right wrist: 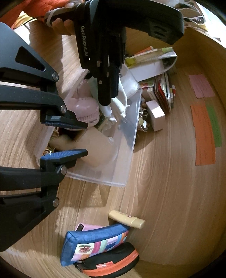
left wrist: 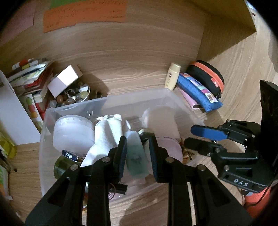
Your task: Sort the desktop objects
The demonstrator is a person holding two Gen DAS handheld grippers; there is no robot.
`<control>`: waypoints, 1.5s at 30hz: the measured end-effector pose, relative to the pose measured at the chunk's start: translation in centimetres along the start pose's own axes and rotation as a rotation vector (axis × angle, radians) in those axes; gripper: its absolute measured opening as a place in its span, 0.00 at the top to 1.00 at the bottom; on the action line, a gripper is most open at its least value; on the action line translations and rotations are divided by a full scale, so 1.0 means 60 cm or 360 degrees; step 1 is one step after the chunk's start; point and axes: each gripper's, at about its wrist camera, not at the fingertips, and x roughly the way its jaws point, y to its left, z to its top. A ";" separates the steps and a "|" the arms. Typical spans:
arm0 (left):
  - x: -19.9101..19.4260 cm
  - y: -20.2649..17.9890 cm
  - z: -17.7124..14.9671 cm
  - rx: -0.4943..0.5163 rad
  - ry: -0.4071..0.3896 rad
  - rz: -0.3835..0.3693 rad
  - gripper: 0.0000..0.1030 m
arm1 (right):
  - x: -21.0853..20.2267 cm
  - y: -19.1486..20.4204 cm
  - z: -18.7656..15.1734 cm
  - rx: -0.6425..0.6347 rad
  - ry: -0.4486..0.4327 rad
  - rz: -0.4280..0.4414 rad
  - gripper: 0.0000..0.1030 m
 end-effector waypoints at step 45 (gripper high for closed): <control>-0.230 0.020 -0.105 -0.0219 -0.0436 0.0572 0.01 | -0.165 0.105 -0.030 0.0019 -0.0367 -0.0356 0.00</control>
